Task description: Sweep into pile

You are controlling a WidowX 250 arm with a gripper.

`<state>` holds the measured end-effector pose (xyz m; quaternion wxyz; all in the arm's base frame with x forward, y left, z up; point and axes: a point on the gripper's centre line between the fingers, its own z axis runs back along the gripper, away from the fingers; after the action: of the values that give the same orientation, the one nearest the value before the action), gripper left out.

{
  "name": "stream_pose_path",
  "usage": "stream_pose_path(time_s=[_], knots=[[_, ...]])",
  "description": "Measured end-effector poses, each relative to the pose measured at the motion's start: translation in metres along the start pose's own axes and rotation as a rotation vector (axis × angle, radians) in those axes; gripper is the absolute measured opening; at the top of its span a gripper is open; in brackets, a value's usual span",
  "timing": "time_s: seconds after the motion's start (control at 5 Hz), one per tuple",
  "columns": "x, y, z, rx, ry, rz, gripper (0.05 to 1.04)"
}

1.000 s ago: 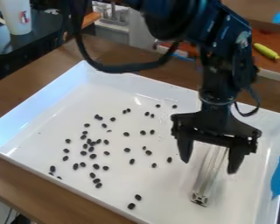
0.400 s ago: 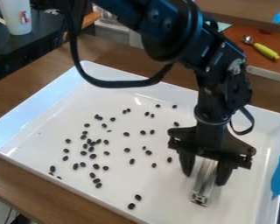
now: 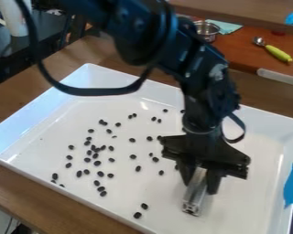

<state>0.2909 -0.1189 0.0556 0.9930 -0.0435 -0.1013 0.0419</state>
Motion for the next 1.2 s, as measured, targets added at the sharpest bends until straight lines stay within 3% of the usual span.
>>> stream_pose_path(time_s=[0.4, 0.6, 0.8, 1.0, 1.2], knots=[[-0.008, 0.039, 0.005, -0.02, 0.024, 0.0, 0.376], [-0.001, 0.061, 0.003, -0.013, -0.002, -0.015, 0.376], [0.015, 0.098, 0.003, 0.013, -0.068, 0.001, 0.376], [0.014, 0.141, 0.006, 0.052, -0.049, -0.019, 0.375], [-0.011, 0.18, 0.014, 0.064, 0.055, -0.028, 0.375]])
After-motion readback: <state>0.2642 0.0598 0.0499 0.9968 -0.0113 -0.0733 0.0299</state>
